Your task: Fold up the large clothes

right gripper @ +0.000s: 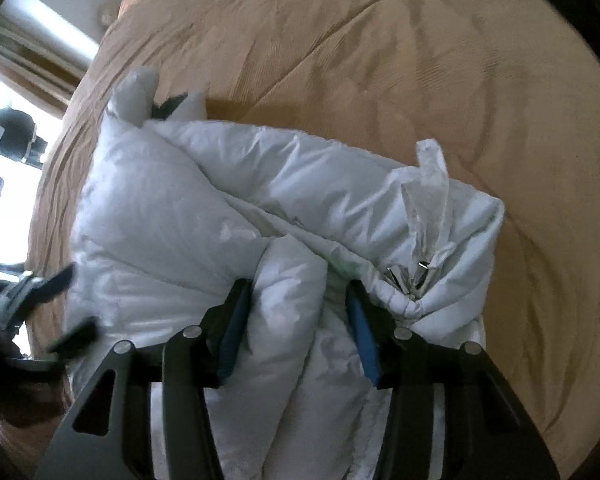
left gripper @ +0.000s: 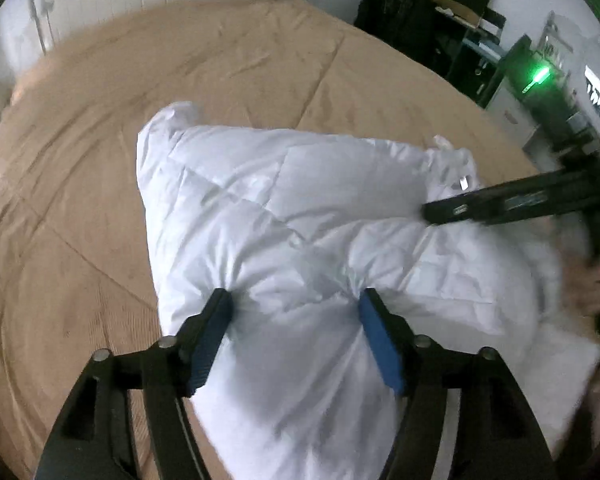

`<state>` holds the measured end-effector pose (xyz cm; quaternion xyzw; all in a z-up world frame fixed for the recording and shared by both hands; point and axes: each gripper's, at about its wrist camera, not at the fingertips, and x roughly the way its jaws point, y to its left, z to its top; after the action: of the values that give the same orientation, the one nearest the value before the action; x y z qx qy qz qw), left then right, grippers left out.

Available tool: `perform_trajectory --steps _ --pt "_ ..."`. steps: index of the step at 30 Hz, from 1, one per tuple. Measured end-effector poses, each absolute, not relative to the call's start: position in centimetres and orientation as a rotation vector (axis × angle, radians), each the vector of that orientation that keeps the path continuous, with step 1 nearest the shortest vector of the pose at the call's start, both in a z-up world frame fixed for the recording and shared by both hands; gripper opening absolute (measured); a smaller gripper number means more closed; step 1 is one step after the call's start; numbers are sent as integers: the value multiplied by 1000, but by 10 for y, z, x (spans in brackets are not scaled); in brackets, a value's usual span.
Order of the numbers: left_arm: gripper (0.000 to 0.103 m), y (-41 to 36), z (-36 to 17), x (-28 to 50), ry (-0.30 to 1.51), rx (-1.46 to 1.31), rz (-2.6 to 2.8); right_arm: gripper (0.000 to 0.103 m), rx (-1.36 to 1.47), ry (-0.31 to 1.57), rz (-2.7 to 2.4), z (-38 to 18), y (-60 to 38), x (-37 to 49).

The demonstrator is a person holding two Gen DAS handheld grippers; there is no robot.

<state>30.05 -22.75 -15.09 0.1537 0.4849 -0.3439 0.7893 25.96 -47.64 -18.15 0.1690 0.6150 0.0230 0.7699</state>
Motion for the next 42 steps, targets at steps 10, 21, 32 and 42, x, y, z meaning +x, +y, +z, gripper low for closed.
perform_trajectory --steps 10,21,32,42 --pt "68 -241 -157 297 1044 370 -707 51 296 813 142 -73 -405 96" --pt "69 -269 -100 287 947 400 -790 51 392 829 21 -196 -406 50" --pt "82 -421 -177 295 899 898 -734 52 407 817 4 -202 -406 54" --pt "76 -434 -170 362 1046 735 -687 53 422 827 -38 -203 -402 63"
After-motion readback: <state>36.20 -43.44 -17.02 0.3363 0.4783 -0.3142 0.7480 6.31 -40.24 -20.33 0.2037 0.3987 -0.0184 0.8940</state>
